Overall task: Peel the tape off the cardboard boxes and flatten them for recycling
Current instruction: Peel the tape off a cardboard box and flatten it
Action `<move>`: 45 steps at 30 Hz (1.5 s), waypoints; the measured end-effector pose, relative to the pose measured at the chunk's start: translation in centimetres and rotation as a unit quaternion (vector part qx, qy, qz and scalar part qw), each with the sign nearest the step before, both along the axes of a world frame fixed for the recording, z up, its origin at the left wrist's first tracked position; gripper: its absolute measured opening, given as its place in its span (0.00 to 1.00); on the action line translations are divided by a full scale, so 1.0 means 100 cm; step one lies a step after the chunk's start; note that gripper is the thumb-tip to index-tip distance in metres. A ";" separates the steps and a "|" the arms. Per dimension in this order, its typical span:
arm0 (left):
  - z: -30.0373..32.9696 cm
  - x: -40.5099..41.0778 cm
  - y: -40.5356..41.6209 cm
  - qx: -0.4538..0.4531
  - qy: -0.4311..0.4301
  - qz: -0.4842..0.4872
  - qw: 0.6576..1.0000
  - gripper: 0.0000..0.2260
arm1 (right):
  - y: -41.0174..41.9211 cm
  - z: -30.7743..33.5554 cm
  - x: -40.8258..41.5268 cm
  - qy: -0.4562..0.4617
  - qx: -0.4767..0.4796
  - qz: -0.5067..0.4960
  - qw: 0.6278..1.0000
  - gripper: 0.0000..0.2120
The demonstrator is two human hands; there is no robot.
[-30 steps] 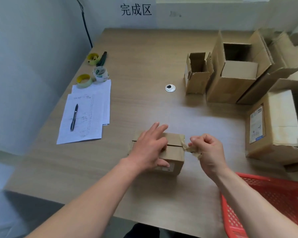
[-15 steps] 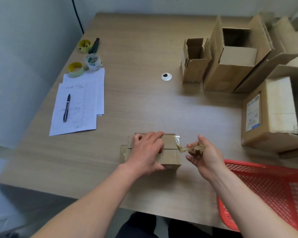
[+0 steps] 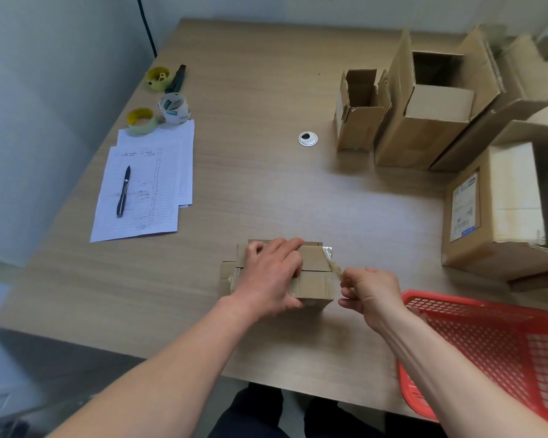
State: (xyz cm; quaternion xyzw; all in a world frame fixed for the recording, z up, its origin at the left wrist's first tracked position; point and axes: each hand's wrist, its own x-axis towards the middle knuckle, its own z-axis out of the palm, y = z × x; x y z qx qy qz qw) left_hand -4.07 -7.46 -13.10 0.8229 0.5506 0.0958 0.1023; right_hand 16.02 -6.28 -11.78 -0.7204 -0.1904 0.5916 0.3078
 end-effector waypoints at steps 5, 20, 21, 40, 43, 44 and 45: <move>-0.002 0.000 0.000 -0.009 0.026 -0.003 1.000 0.26 | 0.004 0.000 -0.001 -0.004 -0.012 0.025 1.000 0.07; -0.001 0.000 0.001 -0.016 0.031 0.001 0.999 0.27 | -0.006 -0.013 0.000 -0.170 0.164 0.183 0.954 0.20; -0.001 0.000 0.001 -0.014 0.031 0.000 0.999 0.27 | -0.010 -0.013 0.000 -0.177 0.189 0.182 0.949 0.21; 0.002 0.000 -0.003 -0.025 0.043 -0.017 0.999 0.28 | 0.050 -0.004 -0.028 -0.008 0.100 -0.016 0.995 0.09; 0.001 -0.001 -0.002 -0.024 0.039 -0.021 0.999 0.30 | 0.057 -0.003 -0.025 -0.050 0.091 0.043 0.994 0.05; 0.001 -0.001 -0.002 -0.023 0.038 -0.021 0.999 0.30 | 0.056 -0.005 -0.024 -0.059 0.086 0.047 0.993 0.05; 0.000 -0.001 -0.002 -0.022 0.037 -0.022 0.999 0.30 | 0.055 -0.007 -0.022 -0.061 0.076 0.044 0.994 0.08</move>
